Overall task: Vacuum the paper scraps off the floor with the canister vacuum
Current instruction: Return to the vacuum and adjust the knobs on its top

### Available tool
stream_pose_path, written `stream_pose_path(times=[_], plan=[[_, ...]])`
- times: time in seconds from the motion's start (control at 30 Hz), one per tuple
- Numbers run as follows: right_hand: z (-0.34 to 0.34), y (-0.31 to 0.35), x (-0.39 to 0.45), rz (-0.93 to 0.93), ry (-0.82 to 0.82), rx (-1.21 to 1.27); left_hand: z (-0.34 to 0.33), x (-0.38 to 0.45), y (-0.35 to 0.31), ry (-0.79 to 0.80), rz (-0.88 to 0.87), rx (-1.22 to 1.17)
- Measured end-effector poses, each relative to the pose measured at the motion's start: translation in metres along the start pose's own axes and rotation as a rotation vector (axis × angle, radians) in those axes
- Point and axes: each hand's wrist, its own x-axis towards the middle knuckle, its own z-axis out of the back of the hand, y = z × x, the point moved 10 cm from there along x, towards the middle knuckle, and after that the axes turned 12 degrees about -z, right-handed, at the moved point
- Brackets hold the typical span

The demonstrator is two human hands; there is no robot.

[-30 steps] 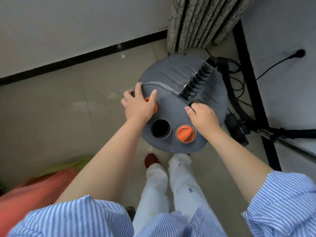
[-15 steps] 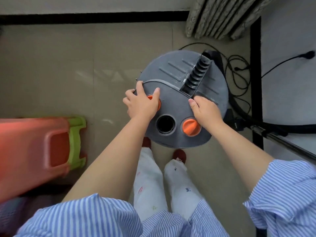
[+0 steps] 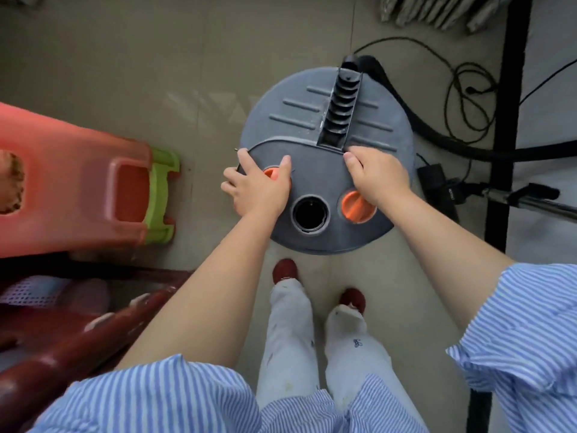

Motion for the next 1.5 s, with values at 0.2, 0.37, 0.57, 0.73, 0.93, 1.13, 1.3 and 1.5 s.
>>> stream_pose_path(times=[0.2,0.37,0.57,0.73,0.93,1.13,1.3,1.5], plan=[[-0.045,0.012,-0.073,0.09,0.081,-0.025,-0.007,-0.068,0.084,-0.051,0.163,-0.142],[-0.079,0.01,-0.129,0.113,0.127,-0.035,-0.009,-0.119,0.136,-0.06,0.198,-0.15],[-0.118,0.002,-0.198,0.124,0.142,-0.037,-0.015,-0.183,0.196,-0.056,0.223,-0.154],[-0.146,-0.002,-0.253,0.169,0.161,-0.074,-0.021,-0.233,0.244,-0.079,0.263,-0.182],[-0.184,-0.013,-0.32,0.228,0.176,-0.106,-0.03,-0.304,0.3,-0.122,0.306,-0.227],[-0.206,-0.053,-0.384,0.2,0.162,0.084,-0.043,-0.368,0.342,-0.157,0.325,-0.305],[-0.214,-0.087,-0.433,0.118,0.071,0.299,-0.054,-0.407,0.369,-0.132,0.297,-0.319],[-0.238,-0.105,-0.476,0.048,0.027,0.328,-0.055,-0.435,0.397,-0.043,0.208,-0.273]])
